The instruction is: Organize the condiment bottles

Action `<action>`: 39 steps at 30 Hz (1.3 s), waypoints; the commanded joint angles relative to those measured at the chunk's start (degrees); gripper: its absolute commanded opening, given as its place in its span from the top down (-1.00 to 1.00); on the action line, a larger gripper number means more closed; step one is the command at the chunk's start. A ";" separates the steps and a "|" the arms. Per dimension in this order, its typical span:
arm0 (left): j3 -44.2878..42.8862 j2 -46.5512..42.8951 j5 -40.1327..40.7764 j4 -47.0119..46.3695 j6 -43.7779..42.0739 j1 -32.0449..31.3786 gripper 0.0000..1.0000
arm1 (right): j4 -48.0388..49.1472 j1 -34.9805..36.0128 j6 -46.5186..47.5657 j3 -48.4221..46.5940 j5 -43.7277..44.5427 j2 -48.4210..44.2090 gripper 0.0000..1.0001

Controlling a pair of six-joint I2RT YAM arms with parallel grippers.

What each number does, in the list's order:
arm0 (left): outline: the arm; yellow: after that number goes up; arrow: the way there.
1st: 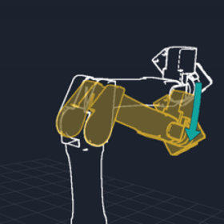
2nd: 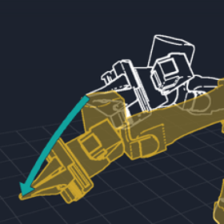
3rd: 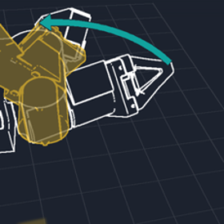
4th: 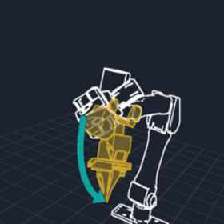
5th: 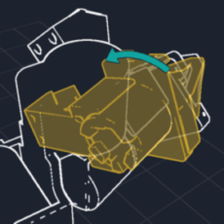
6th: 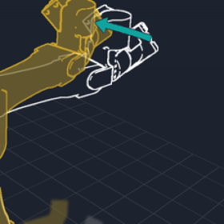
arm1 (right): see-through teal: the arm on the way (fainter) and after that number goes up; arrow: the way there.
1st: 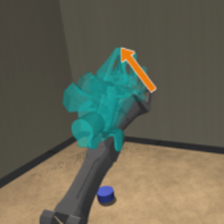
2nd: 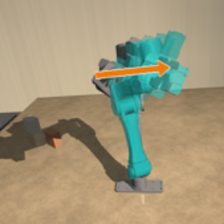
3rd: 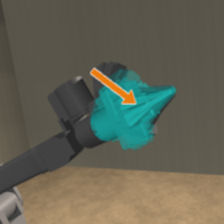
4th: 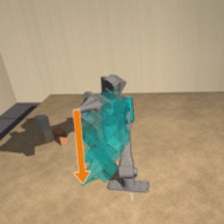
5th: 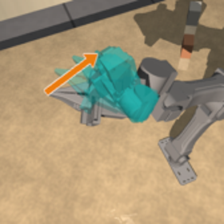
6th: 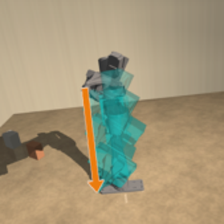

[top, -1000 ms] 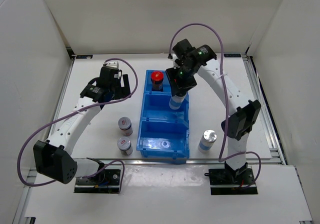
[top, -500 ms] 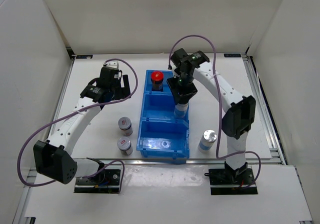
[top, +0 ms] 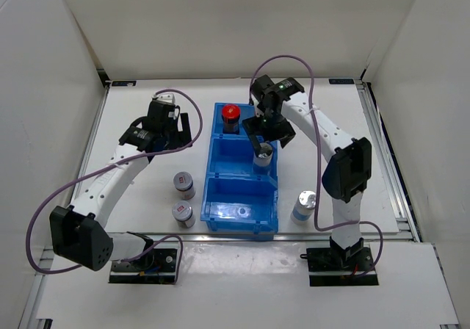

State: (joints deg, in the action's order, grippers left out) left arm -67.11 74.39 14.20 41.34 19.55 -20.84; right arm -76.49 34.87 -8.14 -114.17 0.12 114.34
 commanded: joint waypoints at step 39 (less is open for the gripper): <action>4.97 -5.48 -0.66 -1.53 1.98 -0.17 -1.00 | -7.35 -4.37 -23.32 40.53 4.27 -36.66 0.54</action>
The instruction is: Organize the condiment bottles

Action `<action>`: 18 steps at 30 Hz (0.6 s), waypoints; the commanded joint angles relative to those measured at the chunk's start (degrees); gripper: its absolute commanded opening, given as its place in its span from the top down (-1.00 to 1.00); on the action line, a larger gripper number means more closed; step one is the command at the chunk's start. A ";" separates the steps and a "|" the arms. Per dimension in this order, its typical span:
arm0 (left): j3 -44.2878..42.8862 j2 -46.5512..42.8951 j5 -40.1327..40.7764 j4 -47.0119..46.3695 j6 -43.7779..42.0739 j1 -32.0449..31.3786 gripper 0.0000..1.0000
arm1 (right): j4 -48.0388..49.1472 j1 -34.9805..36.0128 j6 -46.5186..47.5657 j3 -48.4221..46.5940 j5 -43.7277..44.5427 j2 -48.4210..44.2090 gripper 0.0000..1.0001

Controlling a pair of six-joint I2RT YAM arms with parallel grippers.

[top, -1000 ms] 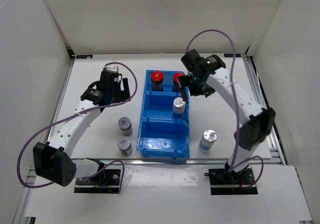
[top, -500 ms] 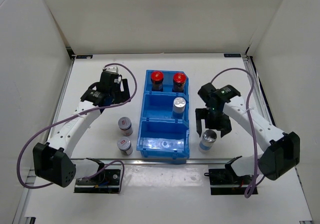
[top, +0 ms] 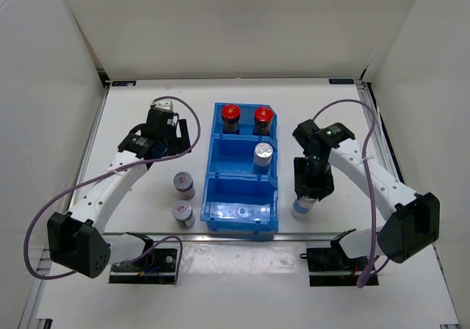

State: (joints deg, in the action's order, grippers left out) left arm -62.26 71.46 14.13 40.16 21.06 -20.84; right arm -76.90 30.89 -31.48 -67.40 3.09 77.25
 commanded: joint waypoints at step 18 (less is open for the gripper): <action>1.78 -4.40 2.39 -1.40 -0.14 -1.22 -1.00 | -16.61 0.73 8.79 -71.51 10.02 21.79 1.00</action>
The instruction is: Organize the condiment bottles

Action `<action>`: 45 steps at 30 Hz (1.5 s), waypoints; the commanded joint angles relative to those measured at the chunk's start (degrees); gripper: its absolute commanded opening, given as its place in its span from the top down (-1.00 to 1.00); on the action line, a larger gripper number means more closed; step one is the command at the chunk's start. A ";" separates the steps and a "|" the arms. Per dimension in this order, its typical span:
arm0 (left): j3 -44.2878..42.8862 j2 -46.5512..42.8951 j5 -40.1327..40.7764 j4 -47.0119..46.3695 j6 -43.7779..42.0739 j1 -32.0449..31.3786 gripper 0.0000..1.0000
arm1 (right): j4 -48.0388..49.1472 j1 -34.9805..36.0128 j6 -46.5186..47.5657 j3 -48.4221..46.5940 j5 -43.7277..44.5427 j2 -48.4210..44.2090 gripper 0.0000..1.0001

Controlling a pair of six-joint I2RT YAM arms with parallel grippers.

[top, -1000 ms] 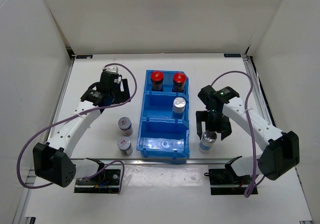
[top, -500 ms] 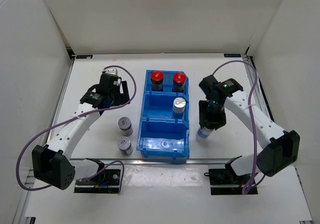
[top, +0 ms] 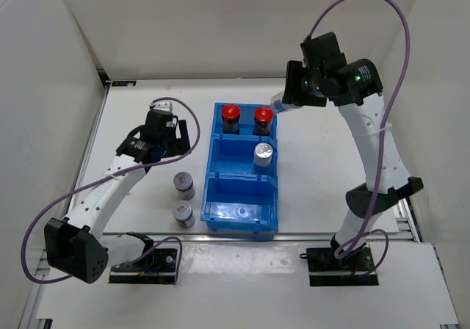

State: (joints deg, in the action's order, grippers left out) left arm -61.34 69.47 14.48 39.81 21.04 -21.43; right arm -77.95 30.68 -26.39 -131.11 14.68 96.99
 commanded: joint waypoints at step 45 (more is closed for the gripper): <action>5.18 -4.78 0.90 0.53 1.99 -2.21 -1.00 | -15.38 12.57 13.30 -9.08 -12.04 33.61 0.35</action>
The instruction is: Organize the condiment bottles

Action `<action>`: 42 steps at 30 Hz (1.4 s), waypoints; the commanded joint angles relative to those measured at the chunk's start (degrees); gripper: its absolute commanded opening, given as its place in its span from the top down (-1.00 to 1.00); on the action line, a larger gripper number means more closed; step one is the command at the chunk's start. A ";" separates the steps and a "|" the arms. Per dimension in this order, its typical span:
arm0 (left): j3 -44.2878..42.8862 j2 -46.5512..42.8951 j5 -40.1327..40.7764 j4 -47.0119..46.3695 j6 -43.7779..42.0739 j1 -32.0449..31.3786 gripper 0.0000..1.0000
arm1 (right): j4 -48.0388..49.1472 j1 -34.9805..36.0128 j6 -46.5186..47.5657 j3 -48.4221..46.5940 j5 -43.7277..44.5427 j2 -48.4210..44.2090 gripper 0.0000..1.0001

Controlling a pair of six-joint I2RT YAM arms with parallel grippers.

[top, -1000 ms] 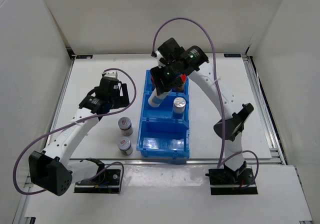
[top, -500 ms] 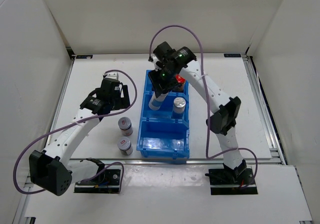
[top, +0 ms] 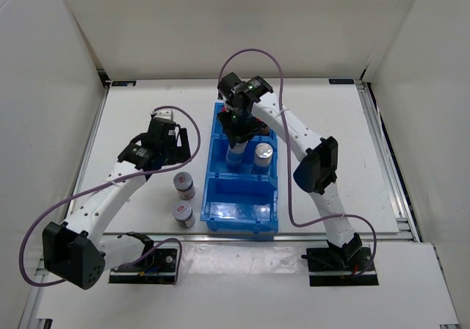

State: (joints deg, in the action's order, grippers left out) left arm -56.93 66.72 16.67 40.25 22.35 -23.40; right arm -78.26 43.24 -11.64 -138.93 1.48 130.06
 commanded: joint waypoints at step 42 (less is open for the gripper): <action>15.88 -5.11 -15.44 -6.50 1.21 -0.24 -0.80 | -15.08 1.58 -10.68 -12.42 11.53 -16.76 -0.99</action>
State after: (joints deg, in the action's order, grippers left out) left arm -41.69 61.84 2.92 35.38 23.46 -23.40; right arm -77.08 44.97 -20.82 -152.83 10.87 118.50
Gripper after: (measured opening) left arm 0.916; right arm 0.994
